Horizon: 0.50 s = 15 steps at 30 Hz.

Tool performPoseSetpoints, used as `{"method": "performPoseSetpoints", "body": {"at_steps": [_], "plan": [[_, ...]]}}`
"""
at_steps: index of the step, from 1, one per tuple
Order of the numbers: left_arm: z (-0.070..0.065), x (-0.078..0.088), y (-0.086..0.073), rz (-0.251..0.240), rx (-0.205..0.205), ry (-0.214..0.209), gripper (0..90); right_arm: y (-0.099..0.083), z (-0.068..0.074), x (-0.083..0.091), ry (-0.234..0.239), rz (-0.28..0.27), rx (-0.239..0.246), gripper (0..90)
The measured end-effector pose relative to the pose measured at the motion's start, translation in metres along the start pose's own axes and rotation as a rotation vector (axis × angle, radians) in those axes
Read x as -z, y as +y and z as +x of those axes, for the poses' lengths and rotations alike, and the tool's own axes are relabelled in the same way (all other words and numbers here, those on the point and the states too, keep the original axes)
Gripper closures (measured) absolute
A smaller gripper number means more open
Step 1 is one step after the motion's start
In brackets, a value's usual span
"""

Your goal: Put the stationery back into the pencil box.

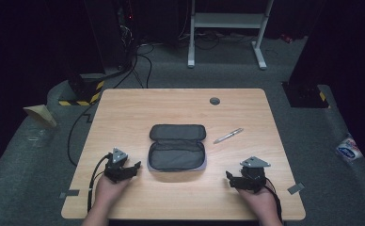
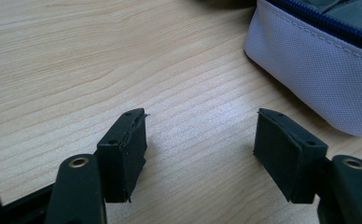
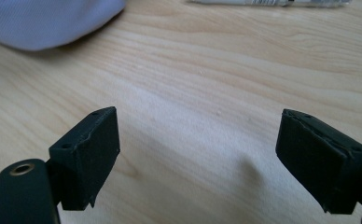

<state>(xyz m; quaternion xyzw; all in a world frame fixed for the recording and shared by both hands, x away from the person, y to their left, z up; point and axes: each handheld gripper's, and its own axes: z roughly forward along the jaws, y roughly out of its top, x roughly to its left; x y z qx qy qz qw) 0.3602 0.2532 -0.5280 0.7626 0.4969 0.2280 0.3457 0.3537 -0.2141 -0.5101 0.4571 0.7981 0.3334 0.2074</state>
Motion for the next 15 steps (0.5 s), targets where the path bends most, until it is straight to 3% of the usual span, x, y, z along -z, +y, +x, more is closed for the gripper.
{"method": "performPoseSetpoints", "body": {"at_steps": [15], "plan": [[0.000,-0.001,0.001,0.000,-0.006,-0.002,34.4,0.035,0.015,-0.021,-0.002,-0.055,-0.050,27.2]]}}
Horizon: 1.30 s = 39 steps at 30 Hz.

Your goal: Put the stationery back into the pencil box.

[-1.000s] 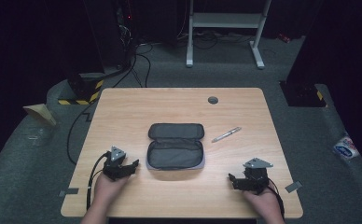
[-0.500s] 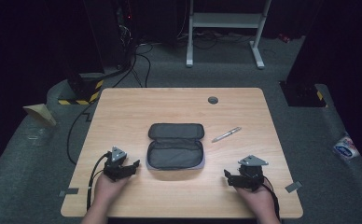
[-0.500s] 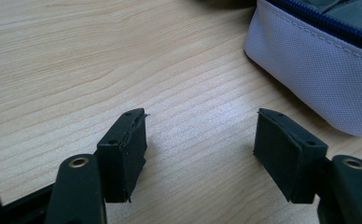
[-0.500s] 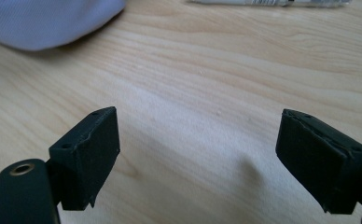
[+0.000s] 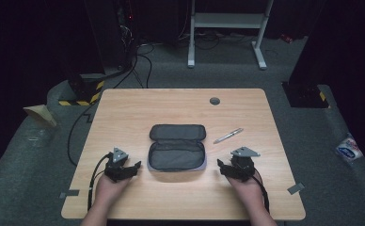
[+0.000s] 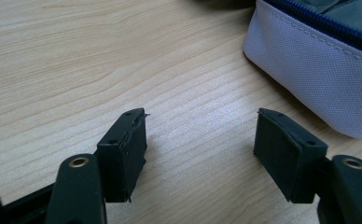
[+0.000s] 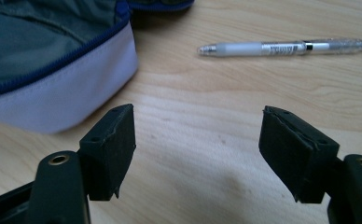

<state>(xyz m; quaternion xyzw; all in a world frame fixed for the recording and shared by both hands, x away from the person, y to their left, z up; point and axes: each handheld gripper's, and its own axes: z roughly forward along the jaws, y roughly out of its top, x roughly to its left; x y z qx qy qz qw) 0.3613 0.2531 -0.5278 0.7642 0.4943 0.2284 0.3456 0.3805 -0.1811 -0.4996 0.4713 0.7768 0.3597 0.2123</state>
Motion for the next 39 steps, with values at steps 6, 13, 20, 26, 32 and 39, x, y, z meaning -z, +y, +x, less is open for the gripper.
{"method": "performPoseSetpoints", "body": {"at_steps": [6,13,20,26,32,39], "plan": [[0.000,0.001,-0.001,0.001,0.000,0.003,34.4,0.018,0.001,-0.007,-0.010,-0.027,-0.014,28.0],[0.000,0.003,-0.002,0.004,0.010,0.015,34.5,0.029,-0.005,-0.020,-0.017,-0.067,-0.056,35.8],[0.000,0.003,-0.002,0.003,0.010,0.015,34.5,0.044,-0.005,-0.033,-0.039,-0.075,-0.046,45.8],[0.000,0.003,-0.002,0.002,0.009,0.015,34.5,0.062,-0.013,-0.059,-0.171,-0.058,-0.102,35.4],[0.000,0.002,-0.002,0.000,0.008,0.014,34.5,0.060,-0.021,-0.077,-0.224,0.004,-0.158,30.4],[0.000,0.002,-0.002,0.001,0.011,0.010,34.5,0.057,-0.026,-0.091,-0.244,0.063,-0.195,30.4]]}}
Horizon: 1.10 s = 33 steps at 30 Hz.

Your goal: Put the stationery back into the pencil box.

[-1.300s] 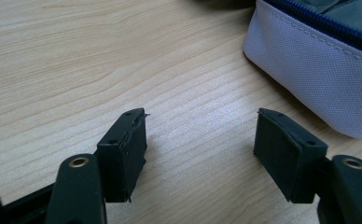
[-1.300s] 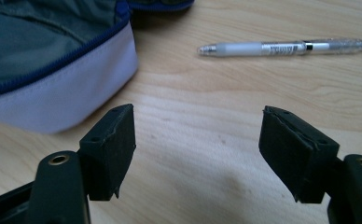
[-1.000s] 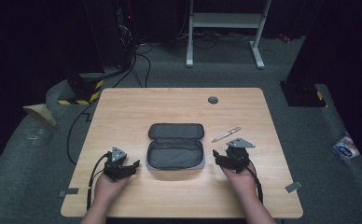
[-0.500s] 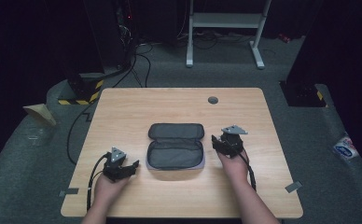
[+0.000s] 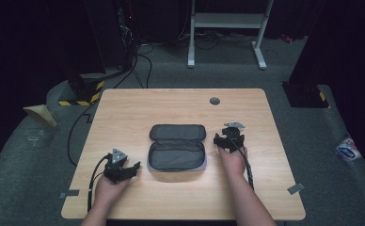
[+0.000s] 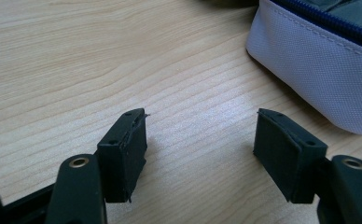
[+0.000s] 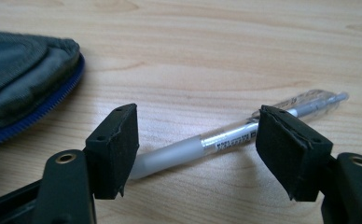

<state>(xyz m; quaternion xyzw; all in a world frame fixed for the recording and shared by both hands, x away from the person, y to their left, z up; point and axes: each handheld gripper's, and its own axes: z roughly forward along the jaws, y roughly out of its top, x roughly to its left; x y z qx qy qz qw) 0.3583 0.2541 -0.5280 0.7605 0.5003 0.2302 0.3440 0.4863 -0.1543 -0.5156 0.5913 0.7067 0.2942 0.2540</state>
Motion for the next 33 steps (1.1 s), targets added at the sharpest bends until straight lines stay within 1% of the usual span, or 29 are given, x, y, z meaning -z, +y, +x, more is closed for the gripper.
{"method": "performPoseSetpoints", "body": {"at_steps": [3,4,5,7,11,12,13,17,18,21,22,25,28,29,33], "plan": [[0.000,0.000,0.000,0.000,-0.004,0.001,34.5,-0.001,0.000,-0.001,0.001,0.009,0.002,31.5],[0.000,0.000,0.000,0.001,-0.004,0.000,34.5,-0.001,0.000,0.001,0.016,0.013,0.004,36.1],[0.000,0.000,0.000,0.001,-0.004,0.000,34.5,-0.001,0.000,0.001,0.016,0.013,0.004,36.1],[0.000,0.000,0.000,0.001,-0.005,0.000,34.5,-0.001,-0.002,0.004,0.044,0.023,0.015,41.5],[0.000,0.000,0.000,0.001,-0.006,0.000,34.5,-0.002,-0.004,0.009,0.070,0.030,0.029,47.6],[0.000,0.000,0.000,0.001,-0.005,0.000,34.5,-0.002,-0.004,0.009,0.070,0.030,0.029,47.6],[0.000,0.000,0.000,0.001,-0.006,0.000,34.5,-0.003,-0.005,0.012,0.073,0.025,0.040,50.2],[0.000,0.000,0.000,0.001,-0.005,0.000,34.6,-0.007,-0.007,0.020,0.072,0.023,0.055,51.7],[0.000,0.000,0.000,0.001,-0.005,0.000,34.6,-0.008,-0.008,0.022,0.066,0.021,0.066,52.2],[0.000,0.000,0.000,0.002,-0.004,-0.001,34.6,-0.011,-0.010,0.029,0.052,0.013,0.104,51.4],[0.000,0.000,0.000,0.002,-0.002,-0.001,34.6,-0.012,-0.010,0.031,0.047,0.003,0.123,50.7],[0.000,0.000,0.000,0.002,-0.003,-0.001,34.6,-0.011,-0.010,0.034,0.051,-0.014,0.123,48.4],[0.000,0.000,0.000,0.002,-0.002,0.000,34.5,-0.010,-0.008,0.033,0.049,-0.019,0.125,46.7],[0.000,0.000,0.000,0.002,-0.002,0.000,34.5,-0.007,-0.006,0.029,0.041,-0.018,0.128,44.0],[-0.001,0.000,0.000,-0.001,0.001,-0.001,34.5,-0.005,-0.003,0.020,0.025,-0.005,0.113,40.1]]}}
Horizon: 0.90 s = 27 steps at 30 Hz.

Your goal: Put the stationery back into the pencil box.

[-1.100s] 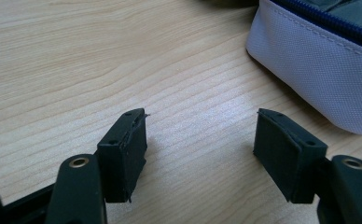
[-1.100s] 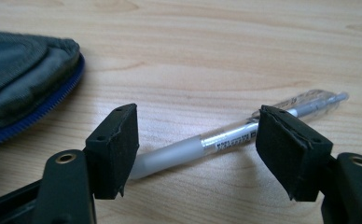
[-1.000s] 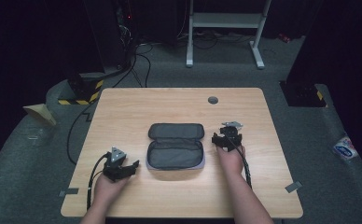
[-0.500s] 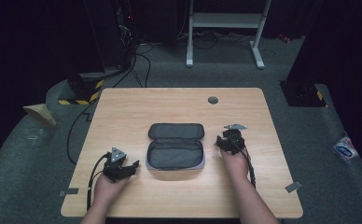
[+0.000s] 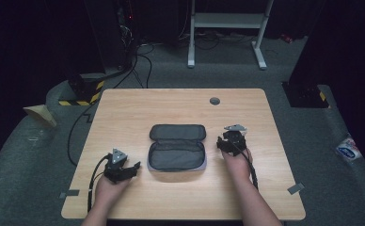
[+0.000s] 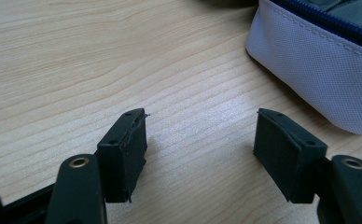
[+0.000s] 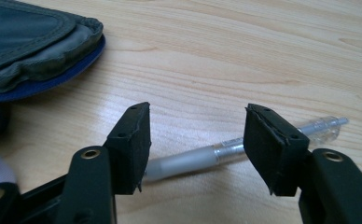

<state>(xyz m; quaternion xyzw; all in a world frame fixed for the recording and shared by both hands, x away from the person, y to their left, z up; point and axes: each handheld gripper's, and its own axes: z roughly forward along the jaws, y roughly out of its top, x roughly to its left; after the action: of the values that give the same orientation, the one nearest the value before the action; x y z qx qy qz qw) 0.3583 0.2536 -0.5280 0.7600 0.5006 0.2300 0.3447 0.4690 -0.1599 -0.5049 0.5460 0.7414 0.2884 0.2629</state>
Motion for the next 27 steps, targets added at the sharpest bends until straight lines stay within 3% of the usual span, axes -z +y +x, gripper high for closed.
{"method": "performPoseSetpoints", "body": {"at_steps": [4,11,19,23,24,27], "plan": [[0.000,0.000,0.000,-0.001,-0.003,-0.001,34.6,-0.002,0.001,-0.007,-0.043,0.028,0.017,36.7],[0.000,0.000,0.000,-0.001,-0.004,0.000,34.7,-0.008,-0.002,0.002,-0.037,0.028,0.019,37.2],[0.000,0.000,0.000,0.001,-0.004,0.003,34.8,-0.015,-0.009,0.018,-0.036,0.019,0.058,39.4],[0.000,0.000,0.000,0.001,-0.004,0.003,34.8,-0.014,-0.025,0.024,-0.048,-0.003,0.042,45.4],[0.000,0.000,0.000,0.001,-0.003,0.003,34.7,-0.013,-0.036,0.022,-0.051,0.003,0.014,47.5],[0.000,0.000,0.000,0.001,-0.003,0.003,34.8,-0.014,-0.047,0.017,-0.067,0.022,-0.023,48.7]]}}
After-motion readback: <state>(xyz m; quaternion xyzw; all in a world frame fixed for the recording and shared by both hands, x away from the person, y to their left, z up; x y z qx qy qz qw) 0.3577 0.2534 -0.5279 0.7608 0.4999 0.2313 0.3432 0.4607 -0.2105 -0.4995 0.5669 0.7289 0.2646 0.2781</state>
